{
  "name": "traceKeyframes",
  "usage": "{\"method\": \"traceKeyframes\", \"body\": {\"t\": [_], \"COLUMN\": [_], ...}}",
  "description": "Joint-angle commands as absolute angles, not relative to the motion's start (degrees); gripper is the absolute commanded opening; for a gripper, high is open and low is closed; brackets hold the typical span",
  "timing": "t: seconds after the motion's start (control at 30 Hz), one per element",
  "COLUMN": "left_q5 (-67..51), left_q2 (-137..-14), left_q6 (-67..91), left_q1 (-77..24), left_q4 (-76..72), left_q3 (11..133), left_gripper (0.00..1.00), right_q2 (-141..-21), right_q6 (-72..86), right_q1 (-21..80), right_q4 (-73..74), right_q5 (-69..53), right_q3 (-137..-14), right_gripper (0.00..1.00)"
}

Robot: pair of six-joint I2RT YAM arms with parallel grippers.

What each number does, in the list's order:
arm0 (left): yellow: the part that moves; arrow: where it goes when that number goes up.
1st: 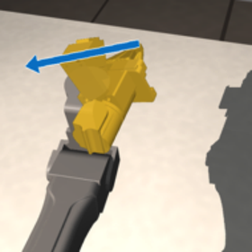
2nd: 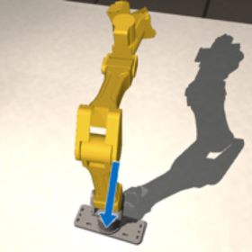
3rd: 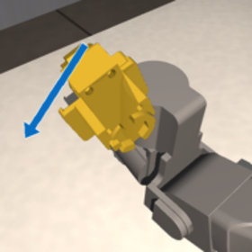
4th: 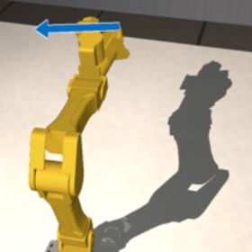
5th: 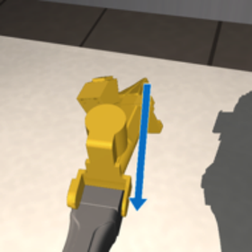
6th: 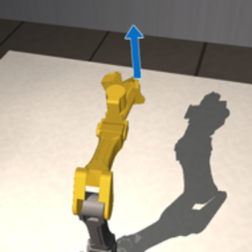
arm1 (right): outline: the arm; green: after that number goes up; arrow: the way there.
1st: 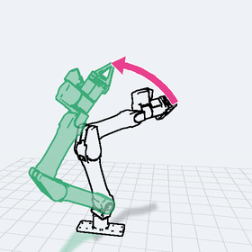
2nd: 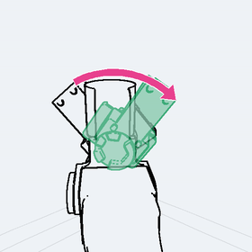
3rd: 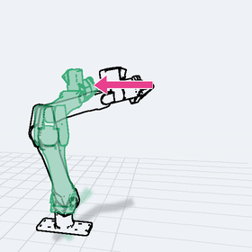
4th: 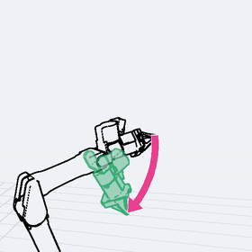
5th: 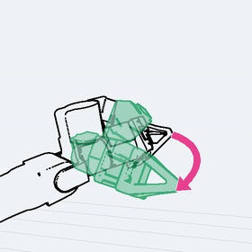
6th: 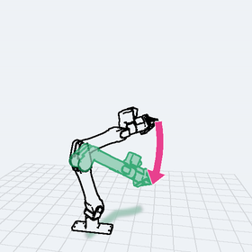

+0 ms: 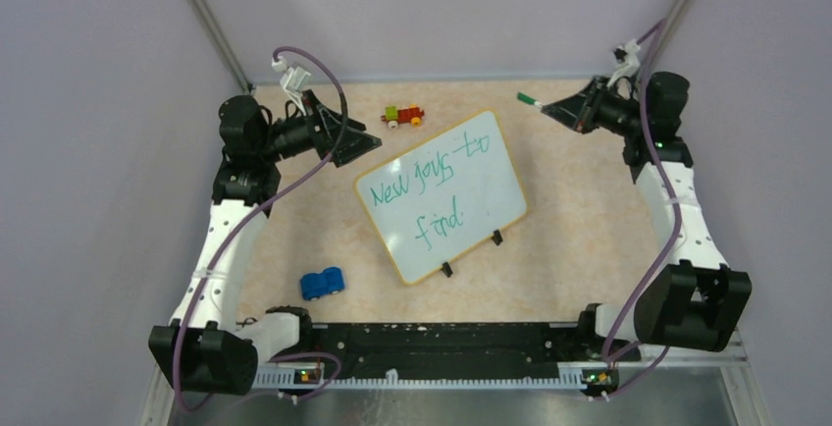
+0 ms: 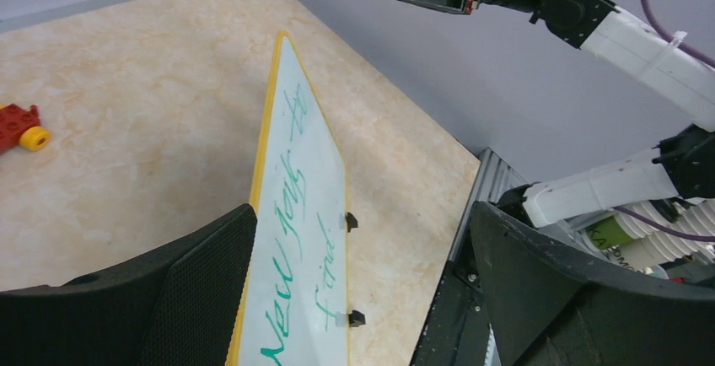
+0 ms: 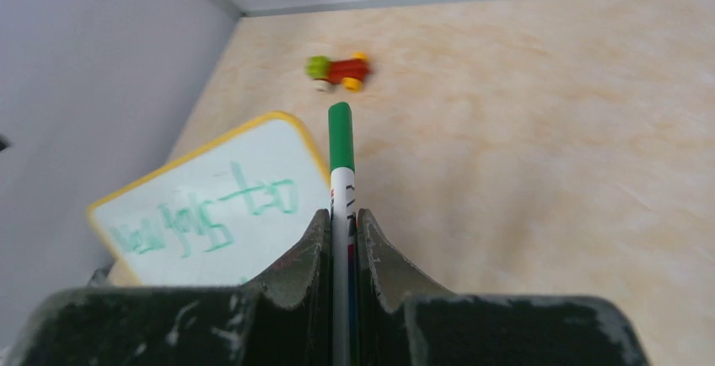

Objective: Write a sentence on the whiteboard
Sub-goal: Put down the whiteboard marker at the center of the board.

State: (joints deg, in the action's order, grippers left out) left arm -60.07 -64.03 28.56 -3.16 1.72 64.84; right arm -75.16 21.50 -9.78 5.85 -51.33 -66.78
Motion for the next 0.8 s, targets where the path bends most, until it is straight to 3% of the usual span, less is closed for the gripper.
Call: {"method": "traceKeyframes", "body": {"t": [0.0,0.33,0.77], "left_q5": [-56.4,-46.9,-44.2], "left_q2": [-63.6,-65.8,-66.5], "left_q6": [23.3,16.0,12.2], "left_q1": [-1.9,-1.1,-0.4], "left_q4": [6.3,17.5,20.5], "left_q3": [67.5,69.3,67.3], "left_gripper": [0.99,0.99,0.99], "right_q2": [-74.5,-81.8,-92.2], "right_q6": [12.6,2.5,-3.4], "right_q1": [-18.9,-21.9,-21.9], "right_q4": [14.7,17.7,15.5], "right_q5": [-42.4,-34.9,-31.1], "right_q3": [-64.3,-57.6,-55.3], "right_gripper": [0.0,0.0,0.04]}}
